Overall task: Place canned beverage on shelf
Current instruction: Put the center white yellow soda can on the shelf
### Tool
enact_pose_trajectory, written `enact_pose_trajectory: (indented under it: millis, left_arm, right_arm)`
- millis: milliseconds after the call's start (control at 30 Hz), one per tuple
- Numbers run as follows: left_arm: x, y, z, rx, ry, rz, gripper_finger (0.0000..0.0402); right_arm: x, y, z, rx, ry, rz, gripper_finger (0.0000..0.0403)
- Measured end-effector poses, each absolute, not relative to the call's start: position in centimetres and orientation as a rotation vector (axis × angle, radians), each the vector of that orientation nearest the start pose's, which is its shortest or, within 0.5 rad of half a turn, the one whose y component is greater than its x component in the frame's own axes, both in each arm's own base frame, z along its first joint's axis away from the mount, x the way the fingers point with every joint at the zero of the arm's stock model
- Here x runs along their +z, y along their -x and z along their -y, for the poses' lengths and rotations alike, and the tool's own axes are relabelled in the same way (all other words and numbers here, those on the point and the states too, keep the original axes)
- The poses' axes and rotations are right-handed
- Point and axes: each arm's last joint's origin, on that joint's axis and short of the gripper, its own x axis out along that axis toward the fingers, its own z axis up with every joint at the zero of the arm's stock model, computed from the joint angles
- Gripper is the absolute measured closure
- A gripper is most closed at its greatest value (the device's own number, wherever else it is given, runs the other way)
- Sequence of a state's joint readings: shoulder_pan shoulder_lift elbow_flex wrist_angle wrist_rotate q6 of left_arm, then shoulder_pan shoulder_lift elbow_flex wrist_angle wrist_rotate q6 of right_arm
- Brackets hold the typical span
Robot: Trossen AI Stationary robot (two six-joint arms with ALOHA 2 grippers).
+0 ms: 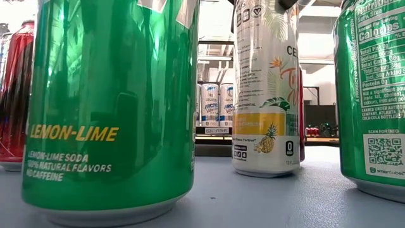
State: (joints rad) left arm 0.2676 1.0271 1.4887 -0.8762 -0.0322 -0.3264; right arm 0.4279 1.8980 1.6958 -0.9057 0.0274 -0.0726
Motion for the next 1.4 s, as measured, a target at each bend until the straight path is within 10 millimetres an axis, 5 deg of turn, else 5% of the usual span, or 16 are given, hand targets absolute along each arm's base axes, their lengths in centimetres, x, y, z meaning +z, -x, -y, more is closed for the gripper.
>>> enact_pose_trajectory:
  millis: [167,433,600,833,1000,1400]
  left_arm:
    - [45.2,-15.8,-4.4,0.362,0.375,-0.371,0.007]
    - [45.3,-15.8,-4.4,0.343,0.382,-0.371,0.007]
    - [45.3,-15.8,-4.4,0.343,0.382,-0.371,0.007]
    - [45.2,-15.7,-4.3,0.34,0.37,-0.386,0.007]
    - [45.2,-15.7,-4.3,0.339,0.368,-0.387,0.007]
    - [45.1,-15.7,-4.3,0.342,0.363,-0.391,0.007]
  right_arm:
    - [27.7,-36.6,-16.2,0.353,0.278,-1.075,0.0193]
    - [29.8,-36.9,-14.7,0.28,0.221,-1.063,0.0193]
    - [33.1,-37.2,-14.0,0.266,0.185,-0.996,0.019]
    - [40.2,-35.6,-12.8,0.258,0.173,-0.911,0.019]
    - [44.5,-33.8,-9.9,0.101,0.229,-0.866,0.0189]
    - [45.9,-33.1,0.4,-0.182,0.293,-0.883,0.0188]
